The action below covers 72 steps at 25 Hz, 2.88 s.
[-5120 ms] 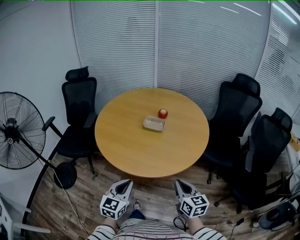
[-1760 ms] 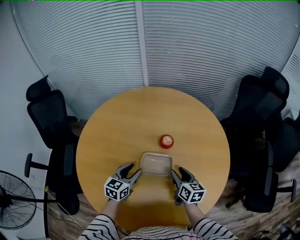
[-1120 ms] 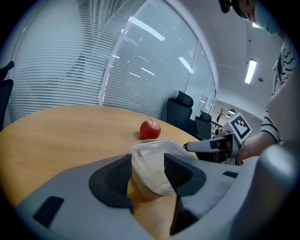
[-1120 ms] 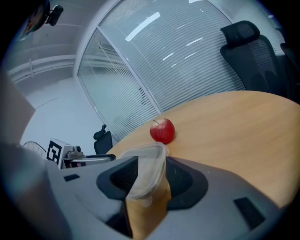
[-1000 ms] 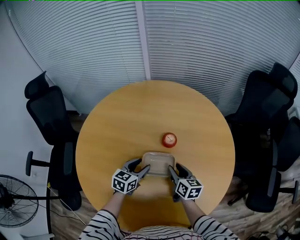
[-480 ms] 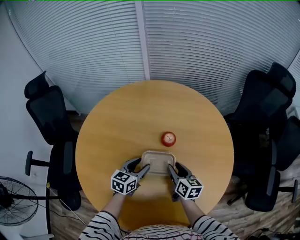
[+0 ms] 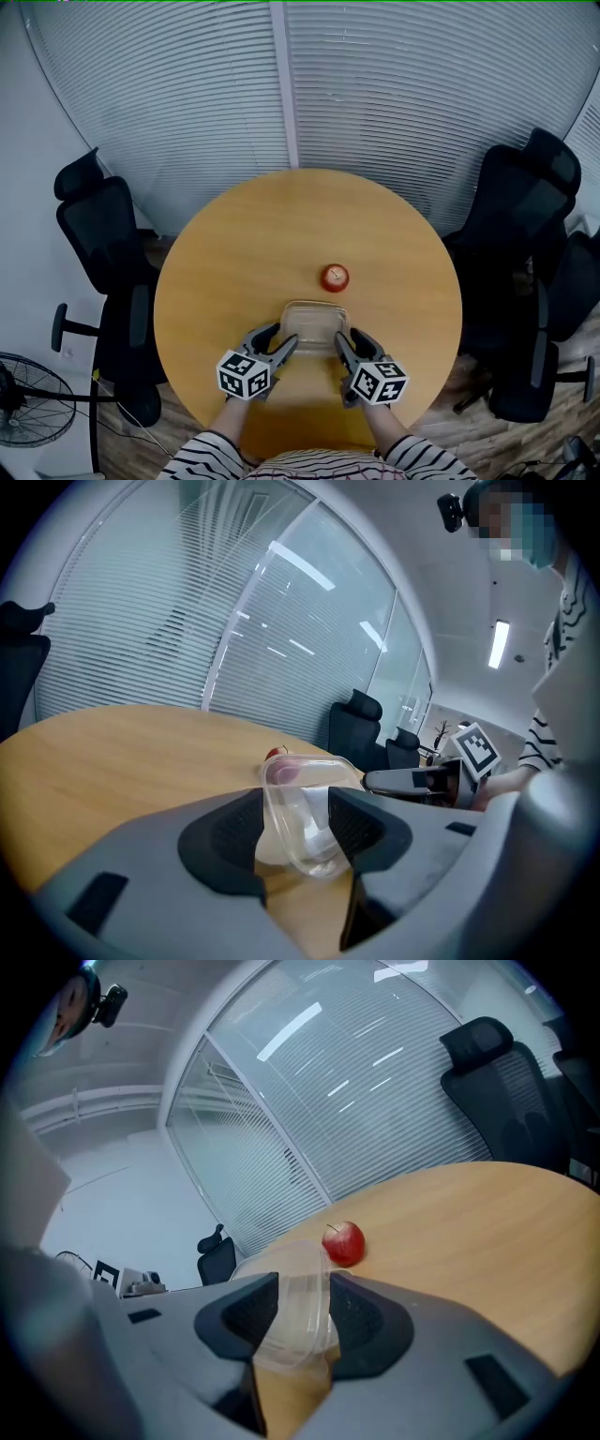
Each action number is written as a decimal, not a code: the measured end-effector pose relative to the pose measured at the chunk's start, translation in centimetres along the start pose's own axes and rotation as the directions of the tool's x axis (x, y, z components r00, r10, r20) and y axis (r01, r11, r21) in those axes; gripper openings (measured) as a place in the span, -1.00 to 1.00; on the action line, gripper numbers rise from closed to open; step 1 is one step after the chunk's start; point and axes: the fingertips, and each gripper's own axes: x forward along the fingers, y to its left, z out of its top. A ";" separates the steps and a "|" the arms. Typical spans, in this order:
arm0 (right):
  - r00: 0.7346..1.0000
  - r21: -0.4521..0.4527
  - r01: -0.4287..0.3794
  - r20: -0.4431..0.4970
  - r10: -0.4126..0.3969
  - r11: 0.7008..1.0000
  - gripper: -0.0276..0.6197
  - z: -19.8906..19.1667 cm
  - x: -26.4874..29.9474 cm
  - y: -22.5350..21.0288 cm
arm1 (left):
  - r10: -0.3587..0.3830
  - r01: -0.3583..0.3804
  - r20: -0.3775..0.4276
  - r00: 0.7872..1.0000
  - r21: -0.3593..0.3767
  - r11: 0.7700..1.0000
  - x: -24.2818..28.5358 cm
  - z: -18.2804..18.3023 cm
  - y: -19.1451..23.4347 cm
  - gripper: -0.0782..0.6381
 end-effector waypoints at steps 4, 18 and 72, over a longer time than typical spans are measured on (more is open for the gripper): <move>1.000 -0.005 -0.010 0.027 0.011 1.000 -0.39 0.3 -1.7 1.3 | -0.005 0.005 0.053 0.999 -0.001 1.000 -1.8 0.8 -1.3 -0.24; 0.991 -0.016 0.022 0.135 -0.019 1.000 -0.59 -0.2 -8.3 5.8 | -0.019 0.021 0.165 0.986 -0.008 1.000 -8.8 1.3 -5.0 -0.27; 0.984 -0.009 0.119 0.135 -0.117 0.993 -0.70 -7.7 -17.3 11.4 | -0.077 0.082 0.147 0.986 -0.025 0.996 -18.1 -4.0 -9.7 -0.64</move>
